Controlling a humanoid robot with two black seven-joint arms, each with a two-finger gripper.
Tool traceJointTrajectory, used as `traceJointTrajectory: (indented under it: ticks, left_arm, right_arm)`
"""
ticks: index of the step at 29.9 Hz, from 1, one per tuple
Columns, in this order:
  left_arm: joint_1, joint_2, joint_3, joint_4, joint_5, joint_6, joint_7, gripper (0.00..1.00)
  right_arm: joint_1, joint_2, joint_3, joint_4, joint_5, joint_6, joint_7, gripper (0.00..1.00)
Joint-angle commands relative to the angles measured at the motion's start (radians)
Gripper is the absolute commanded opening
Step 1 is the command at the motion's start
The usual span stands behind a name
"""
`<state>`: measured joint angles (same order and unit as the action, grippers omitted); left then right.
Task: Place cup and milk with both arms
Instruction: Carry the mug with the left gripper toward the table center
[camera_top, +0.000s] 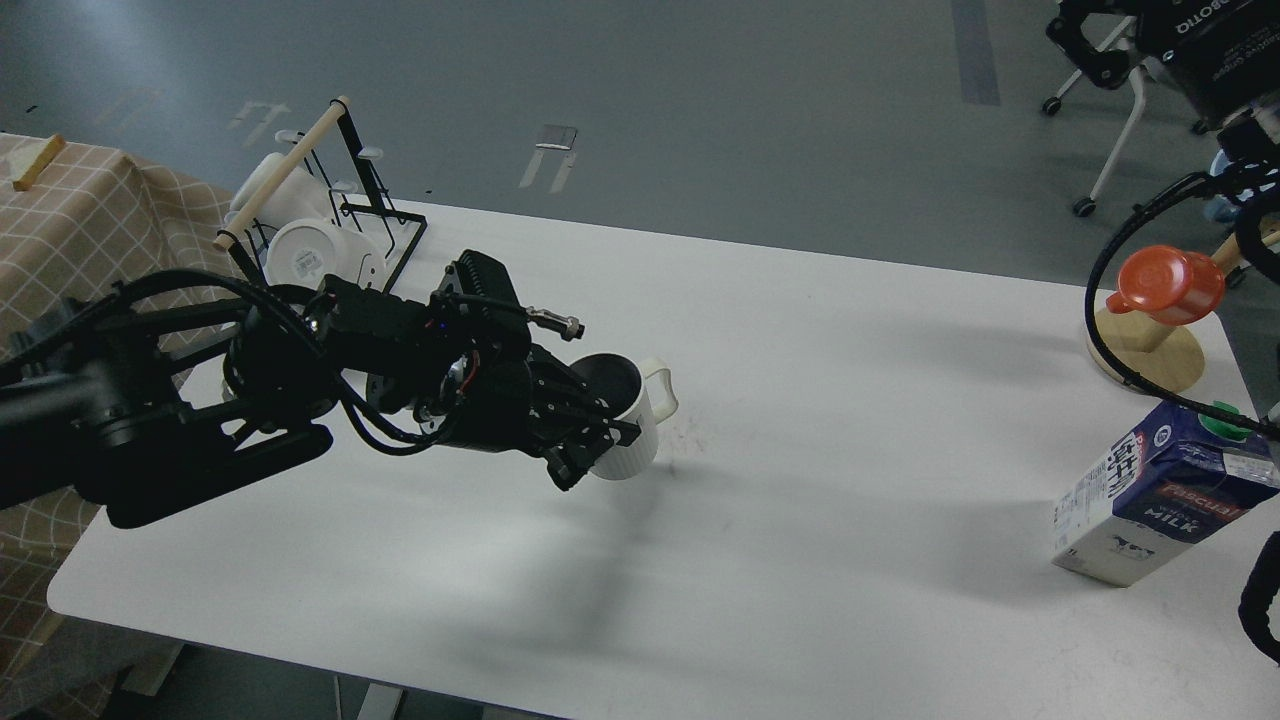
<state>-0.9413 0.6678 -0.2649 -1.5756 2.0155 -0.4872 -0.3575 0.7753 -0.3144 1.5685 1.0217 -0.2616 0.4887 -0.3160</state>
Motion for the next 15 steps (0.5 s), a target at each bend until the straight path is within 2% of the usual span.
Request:
traceJointTrajectory:
  ticks: [1,4,9,15]
  left_arm:
    - [-0.007,-0.059,0.035,0.0,0.037,-0.001,0.002,0.0]
    - [-0.02,-0.144,0.079,0.02,0.066,-0.001,0.028,0.0]
    - [-0.045,-0.208,0.131,0.046,0.074,-0.001,0.063,0.0]
    - [-0.048,-0.235,0.161,0.08,0.077,-0.001,0.069,0.0]
  right_arm:
    - [-0.004,-0.012,0.005,-0.002,0.001,0.0,0.0,1.0]
    - [-0.008,-0.012,0.005,0.0,0.001,0.0,0.0,1.0]
    - [-0.008,-0.012,0.007,0.001,0.001,0.0,0.0,1.0]
    - [-0.014,-0.014,0.018,0.001,0.001,0.0,0.0,1.0]
